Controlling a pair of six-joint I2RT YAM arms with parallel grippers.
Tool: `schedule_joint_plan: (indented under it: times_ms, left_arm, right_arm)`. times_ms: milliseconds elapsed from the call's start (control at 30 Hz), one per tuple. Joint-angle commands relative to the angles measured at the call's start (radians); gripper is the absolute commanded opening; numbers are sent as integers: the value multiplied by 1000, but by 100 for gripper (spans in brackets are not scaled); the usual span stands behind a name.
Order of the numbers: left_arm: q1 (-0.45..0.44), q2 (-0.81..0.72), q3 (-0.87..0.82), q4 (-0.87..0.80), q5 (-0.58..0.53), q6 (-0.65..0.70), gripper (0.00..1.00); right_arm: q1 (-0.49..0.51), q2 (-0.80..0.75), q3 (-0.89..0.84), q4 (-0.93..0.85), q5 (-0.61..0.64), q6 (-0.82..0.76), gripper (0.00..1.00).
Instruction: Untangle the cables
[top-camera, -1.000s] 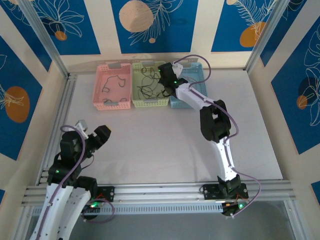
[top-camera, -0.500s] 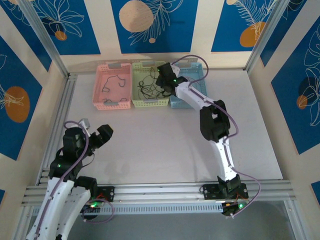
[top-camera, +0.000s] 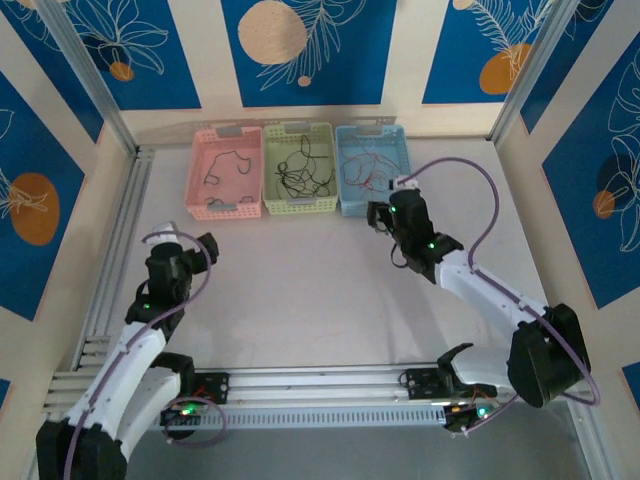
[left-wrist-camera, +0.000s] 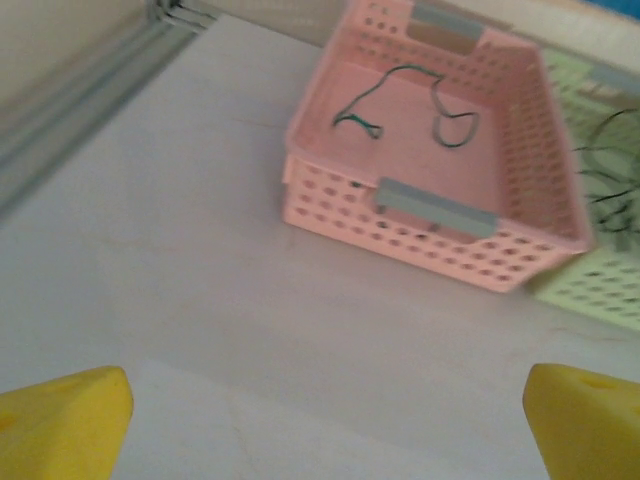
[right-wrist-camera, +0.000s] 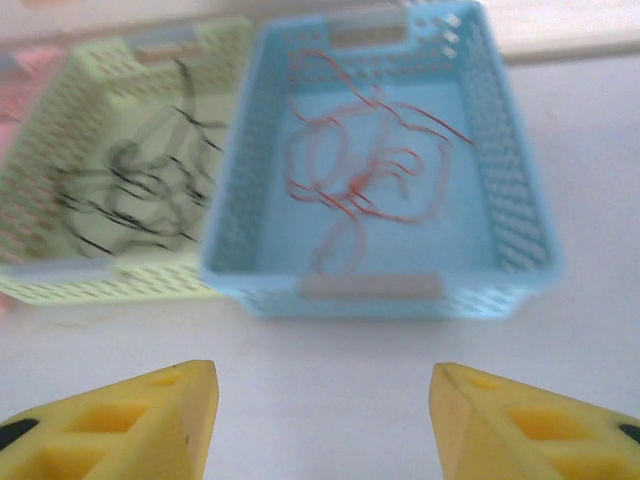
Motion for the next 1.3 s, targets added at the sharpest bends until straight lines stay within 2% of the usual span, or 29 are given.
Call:
schedule_joint_plan:
  times_ms: [0, 67, 133, 167, 267, 333, 400, 433, 467, 533, 567, 633, 700, 767, 800, 833, 867, 933, 967, 1033, 1100, 1167, 1200, 1267]
  left_arm:
    - [4, 72, -115, 457, -121, 276, 98]
    - [11, 153, -160, 614, -131, 348, 98]
    - [18, 252, -155, 671, -126, 367, 99]
    - [20, 308, -156, 723, -124, 372, 99]
    - [25, 512, -145, 919, -64, 399, 99]
    - [29, 641, -115, 994, -38, 425, 99]
    - [38, 732, -93, 1034, -4, 422, 99]
    - [40, 746, -80, 1019, 35, 437, 98]
    - [39, 739, -65, 963, 55, 434, 97]
    - [41, 802, -67, 1039, 88, 444, 96]
    - [40, 828, -68, 1081, 115, 474, 97]
    - [40, 792, -57, 985, 209, 495, 98]
    - [42, 802, -74, 1037, 265, 513, 100]
    - [43, 804, -78, 1047, 270, 515, 100]
    - [44, 803, -71, 1039, 267, 513, 100]
    - [44, 799, -60, 1007, 263, 509, 100]
    - [45, 804, -54, 1004, 263, 509, 100]
    - [53, 802, -38, 970, 263, 497, 100]
    - [62, 807, -20, 948, 270, 489, 100]
    - [114, 806, 10, 875, 336, 444, 100]
    - [109, 799, 0, 889, 327, 451, 100]
    - [109, 800, -3, 898, 327, 451, 100]
    - [110, 800, -5, 898, 327, 451, 100]
    - [110, 799, -5, 898, 327, 451, 100]
  right_arm:
    - [-44, -28, -96, 86, 61, -80, 59]
    - [-72, -22, -150, 156, 63, -108, 58]
    - [-100, 29, -202, 279, 105, -155, 59]
    - [-124, 41, -157, 177, 101, -118, 59]
    - [-184, 94, -133, 229, 68, -156, 58]
    - [-224, 147, -210, 461, 48, -259, 58]
    - [-273, 200, -238, 530, 54, -262, 57]
    - [-313, 233, -268, 592, 13, -243, 57]
    - [-327, 237, -268, 595, 27, -215, 57]
    - [-380, 270, -334, 763, -105, -200, 54]
    - [-382, 259, -314, 692, -116, -193, 54]
    - [-389, 265, -319, 714, -152, -204, 52]
    - [-397, 263, -333, 738, -194, -212, 52]
    - [-416, 264, -374, 801, -291, -224, 47]
    - [-427, 309, -415, 922, -311, -222, 45]
    - [-423, 315, -424, 958, -289, -216, 47]
    - [-428, 282, -391, 828, -299, -210, 47]
    - [-445, 303, -409, 907, -336, -207, 48]
    - [-446, 285, -395, 843, -336, -206, 48]
    - [-447, 295, -398, 873, -337, -207, 52]
    - [-447, 295, -401, 878, -339, -209, 57]
    - [-447, 290, -398, 864, -338, -209, 66]
    - [-443, 293, -402, 875, -333, -211, 100]
    - [-437, 289, -405, 879, -326, -216, 99]
